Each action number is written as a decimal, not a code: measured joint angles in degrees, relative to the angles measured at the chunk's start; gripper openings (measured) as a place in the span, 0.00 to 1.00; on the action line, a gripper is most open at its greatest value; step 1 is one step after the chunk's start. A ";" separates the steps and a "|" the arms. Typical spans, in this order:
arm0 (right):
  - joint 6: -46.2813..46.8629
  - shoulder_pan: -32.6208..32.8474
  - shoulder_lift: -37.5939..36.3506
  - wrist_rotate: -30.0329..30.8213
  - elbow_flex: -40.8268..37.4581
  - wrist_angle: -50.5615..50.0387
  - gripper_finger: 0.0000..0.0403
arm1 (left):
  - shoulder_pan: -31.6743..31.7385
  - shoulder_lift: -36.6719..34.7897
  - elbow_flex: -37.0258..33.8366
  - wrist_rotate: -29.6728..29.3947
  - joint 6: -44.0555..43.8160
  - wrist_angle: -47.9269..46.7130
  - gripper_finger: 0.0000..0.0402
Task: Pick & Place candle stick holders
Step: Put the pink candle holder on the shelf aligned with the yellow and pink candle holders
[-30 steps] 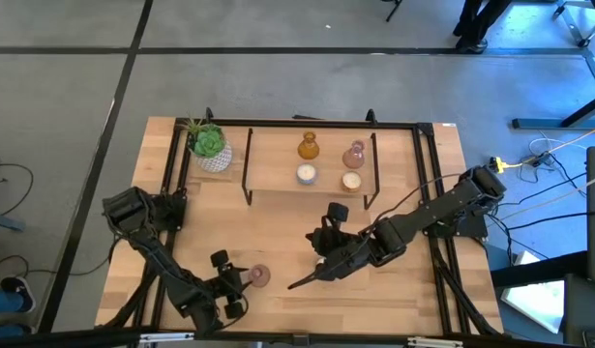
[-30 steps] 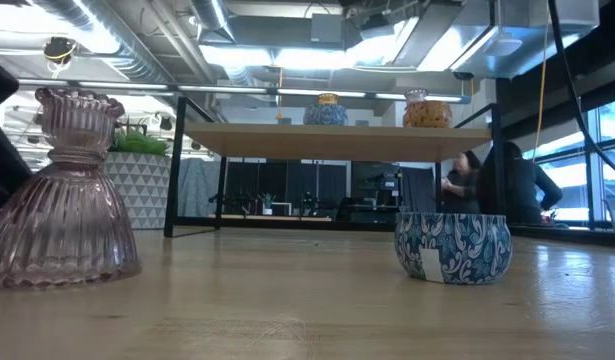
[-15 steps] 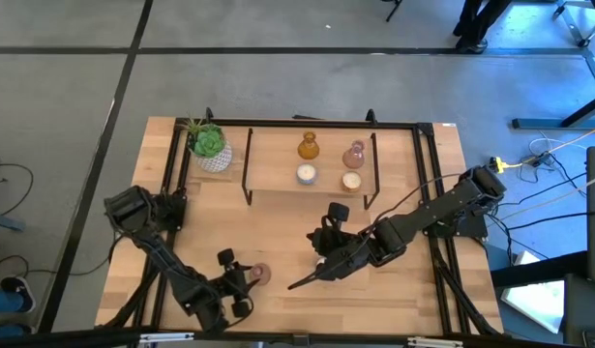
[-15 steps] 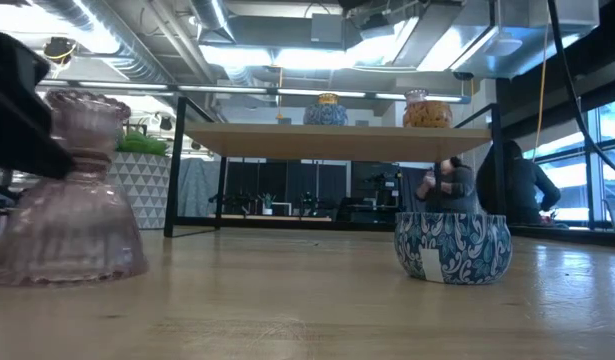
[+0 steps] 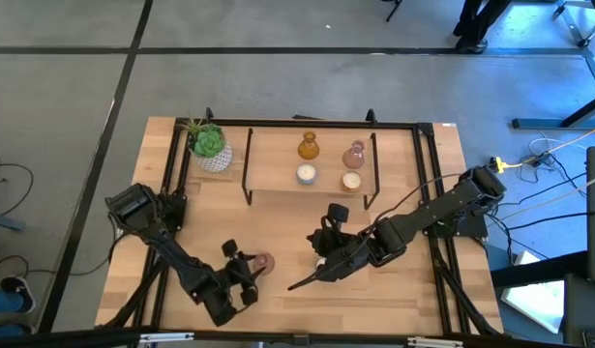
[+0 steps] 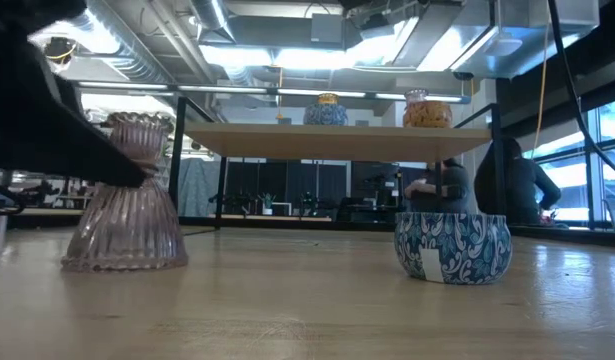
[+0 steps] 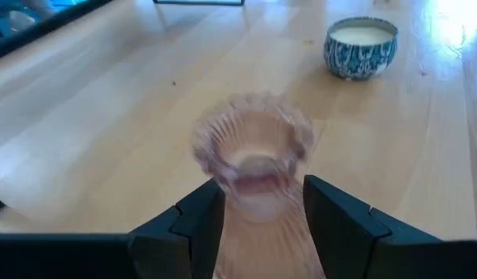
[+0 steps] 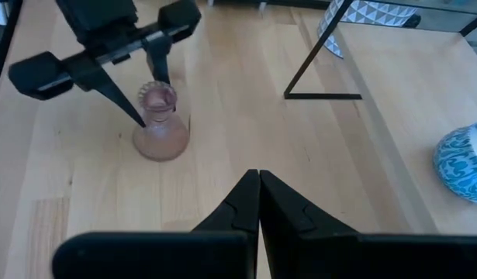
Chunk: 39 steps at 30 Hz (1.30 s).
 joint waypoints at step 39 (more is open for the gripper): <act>1.31 0.00 -0.02 -0.44 0.00 0.01 0.02 | 3.54 3.87 -14.14 -12.16 14.86 43.81 0.42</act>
